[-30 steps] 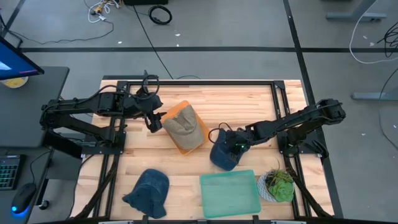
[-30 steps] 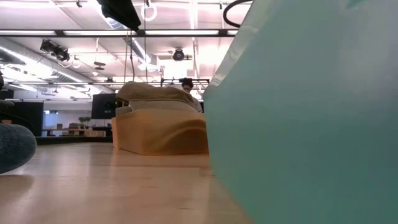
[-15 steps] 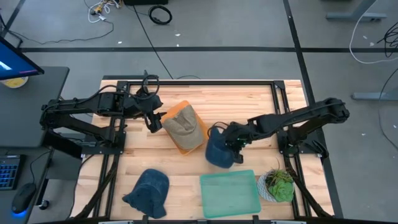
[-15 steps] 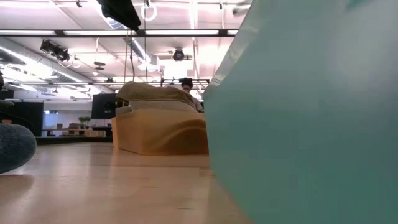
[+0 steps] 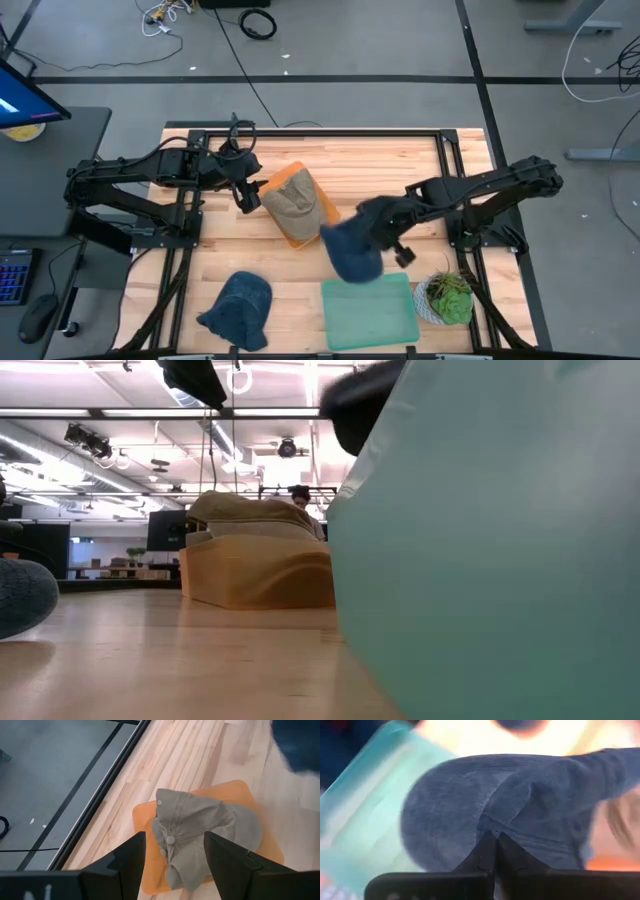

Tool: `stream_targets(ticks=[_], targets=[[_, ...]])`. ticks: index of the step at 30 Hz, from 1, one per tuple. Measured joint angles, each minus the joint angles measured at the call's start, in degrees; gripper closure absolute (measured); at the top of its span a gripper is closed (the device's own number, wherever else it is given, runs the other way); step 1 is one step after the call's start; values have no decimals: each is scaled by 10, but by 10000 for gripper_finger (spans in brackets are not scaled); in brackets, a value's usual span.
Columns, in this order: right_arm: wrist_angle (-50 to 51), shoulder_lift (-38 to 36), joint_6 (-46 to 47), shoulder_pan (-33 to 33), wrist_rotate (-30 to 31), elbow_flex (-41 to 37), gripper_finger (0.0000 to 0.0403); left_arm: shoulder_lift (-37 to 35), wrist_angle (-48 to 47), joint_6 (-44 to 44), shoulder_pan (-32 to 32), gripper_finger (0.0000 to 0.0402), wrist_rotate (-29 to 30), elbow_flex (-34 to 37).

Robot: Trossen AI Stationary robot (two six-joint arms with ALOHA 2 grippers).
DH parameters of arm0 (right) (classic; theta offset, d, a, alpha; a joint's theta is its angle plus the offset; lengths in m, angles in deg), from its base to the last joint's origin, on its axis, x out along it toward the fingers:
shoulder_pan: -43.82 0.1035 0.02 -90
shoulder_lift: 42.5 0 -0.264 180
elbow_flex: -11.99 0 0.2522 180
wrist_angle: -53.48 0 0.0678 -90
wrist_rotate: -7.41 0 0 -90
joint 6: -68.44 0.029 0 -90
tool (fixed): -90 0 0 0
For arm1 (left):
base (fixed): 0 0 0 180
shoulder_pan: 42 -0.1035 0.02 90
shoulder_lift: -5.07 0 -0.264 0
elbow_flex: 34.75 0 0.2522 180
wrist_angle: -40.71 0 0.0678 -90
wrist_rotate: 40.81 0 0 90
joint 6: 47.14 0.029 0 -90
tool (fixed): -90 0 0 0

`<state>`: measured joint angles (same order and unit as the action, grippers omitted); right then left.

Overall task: Pick & Place hat
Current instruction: Put the right blue cap into the green bin

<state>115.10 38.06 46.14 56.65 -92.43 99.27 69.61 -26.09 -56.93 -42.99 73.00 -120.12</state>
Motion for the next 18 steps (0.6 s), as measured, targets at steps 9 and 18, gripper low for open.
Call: stream_targets(ticks=[9, 18], targets=[[4, 4, -312, 84, -32, 0, 401, 0, 0, 0, 0, 195, 0, 0], [-25, 44, -376, 153, -31, 0, 401, 0, 7, 0, 0, 195, 0, 0]])
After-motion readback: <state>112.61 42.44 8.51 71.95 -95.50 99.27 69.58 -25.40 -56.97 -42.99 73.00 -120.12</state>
